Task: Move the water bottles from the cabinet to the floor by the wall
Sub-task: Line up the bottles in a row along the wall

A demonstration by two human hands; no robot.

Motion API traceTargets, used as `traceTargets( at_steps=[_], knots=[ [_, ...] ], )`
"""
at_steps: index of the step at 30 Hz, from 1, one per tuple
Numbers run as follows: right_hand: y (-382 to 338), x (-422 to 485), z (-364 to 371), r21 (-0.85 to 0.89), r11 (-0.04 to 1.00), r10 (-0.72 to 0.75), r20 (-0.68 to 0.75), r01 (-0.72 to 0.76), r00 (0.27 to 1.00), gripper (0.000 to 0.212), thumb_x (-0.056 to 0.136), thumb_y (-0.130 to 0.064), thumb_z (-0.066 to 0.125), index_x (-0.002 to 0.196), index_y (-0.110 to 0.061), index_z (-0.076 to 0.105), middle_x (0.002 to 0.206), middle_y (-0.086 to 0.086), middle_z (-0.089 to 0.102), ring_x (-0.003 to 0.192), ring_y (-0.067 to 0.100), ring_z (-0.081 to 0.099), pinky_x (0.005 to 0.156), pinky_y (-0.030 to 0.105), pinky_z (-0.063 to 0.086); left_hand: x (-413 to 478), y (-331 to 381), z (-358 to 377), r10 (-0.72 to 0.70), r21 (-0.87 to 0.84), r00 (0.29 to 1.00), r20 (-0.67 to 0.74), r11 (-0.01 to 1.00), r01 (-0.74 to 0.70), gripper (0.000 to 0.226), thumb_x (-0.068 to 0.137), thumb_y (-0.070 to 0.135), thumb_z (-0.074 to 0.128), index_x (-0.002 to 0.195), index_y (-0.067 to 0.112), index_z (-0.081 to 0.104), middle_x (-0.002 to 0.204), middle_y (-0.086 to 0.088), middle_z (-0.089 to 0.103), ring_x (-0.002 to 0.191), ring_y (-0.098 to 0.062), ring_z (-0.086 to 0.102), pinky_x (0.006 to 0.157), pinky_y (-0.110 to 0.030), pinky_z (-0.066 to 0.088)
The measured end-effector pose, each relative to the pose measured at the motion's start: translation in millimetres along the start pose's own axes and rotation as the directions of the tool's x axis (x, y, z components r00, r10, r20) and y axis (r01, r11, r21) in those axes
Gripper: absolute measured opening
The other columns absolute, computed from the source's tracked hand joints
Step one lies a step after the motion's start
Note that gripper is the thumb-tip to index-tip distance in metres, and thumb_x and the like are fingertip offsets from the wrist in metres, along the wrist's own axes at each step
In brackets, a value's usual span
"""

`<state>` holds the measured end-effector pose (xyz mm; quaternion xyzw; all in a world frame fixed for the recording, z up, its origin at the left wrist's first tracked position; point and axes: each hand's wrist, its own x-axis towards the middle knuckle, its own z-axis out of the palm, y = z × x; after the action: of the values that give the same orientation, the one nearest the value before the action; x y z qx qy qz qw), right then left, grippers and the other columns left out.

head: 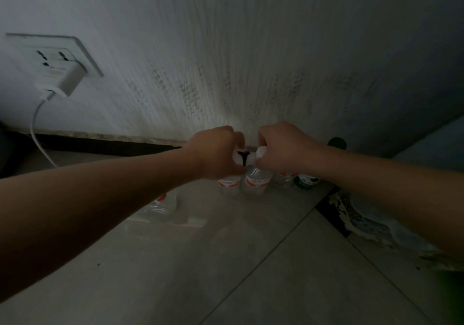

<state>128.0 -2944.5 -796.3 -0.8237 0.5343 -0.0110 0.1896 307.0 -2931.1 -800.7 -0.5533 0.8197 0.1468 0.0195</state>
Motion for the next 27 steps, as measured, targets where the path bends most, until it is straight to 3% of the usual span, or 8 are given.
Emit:
traceTargets(
  at_steps=[4,10,15,20,27],
  knots=[
    [-0.5,-0.7,-0.4,0.033,0.999,-0.011,0.005,0.011,1.000,0.026,0.077,-0.031,0.073,0.095,-0.015,0.063,0.083,-0.001,0.061,0.075,0.015,0.057,0.054,0.024,0.035,3.0,7.7,6.2,-0.111,-0.015,0.993,-0.048,0.994,0.110,0.046,0.079,0.054,0.068,0.104,0.016,0.062,0.097,-0.005,0.060,0.085,-0.020,0.057,0.069,-0.033,0.046],
    [2.3,-2.0,-0.5,0.020,1.000,-0.023,-0.026,0.024,0.999,0.025,0.076,-0.026,0.073,0.096,-0.012,0.068,0.083,0.002,0.064,0.074,0.015,0.056,0.060,0.025,0.041,4.0,12.4,6.8,-0.178,-0.102,0.980,-0.090,0.980,0.169,0.031,0.083,0.042,0.069,0.088,0.012,0.063,0.083,-0.004,0.060,0.074,-0.017,0.058,0.058,-0.029,0.040],
    [2.5,-0.6,-0.1,0.045,0.999,-0.030,-0.010,0.030,1.000,0.017,0.077,-0.025,0.072,0.089,-0.015,0.064,0.069,-0.010,0.051,0.065,0.008,0.051,0.049,0.021,0.031,-1.8,11.1,4.1,-0.178,-0.153,0.979,-0.101,0.975,0.162,0.024,0.083,0.031,0.070,0.092,0.009,0.069,0.088,-0.007,0.065,0.079,-0.019,0.061,0.069,-0.033,0.054],
    [5.6,-0.4,-0.5,0.053,0.998,-0.041,-0.013,0.041,0.999,0.017,0.077,-0.024,0.072,0.088,-0.012,0.066,0.071,-0.007,0.054,0.066,0.010,0.051,0.049,0.021,0.033,-4.1,8.3,2.0,-0.172,-0.169,0.980,-0.097,0.973,0.154,0.021,0.080,0.026,0.070,0.091,0.009,0.071,0.084,-0.005,0.066,0.075,-0.017,0.060,0.058,-0.023,0.043],
    [7.3,-3.3,-0.2,0.062,0.997,-0.042,-0.019,0.043,0.999,0.013,0.077,-0.024,0.071,0.084,-0.015,0.064,0.068,-0.010,0.052,0.062,0.006,0.049,0.049,0.022,0.031,-6.7,8.3,-1.5,-0.115,-0.144,0.988,-0.101,0.985,0.100,0.020,0.082,0.022,0.069,0.097,0.008,0.072,0.090,-0.009,0.068,0.080,-0.019,0.060,0.058,-0.023,0.042]
  ],
)
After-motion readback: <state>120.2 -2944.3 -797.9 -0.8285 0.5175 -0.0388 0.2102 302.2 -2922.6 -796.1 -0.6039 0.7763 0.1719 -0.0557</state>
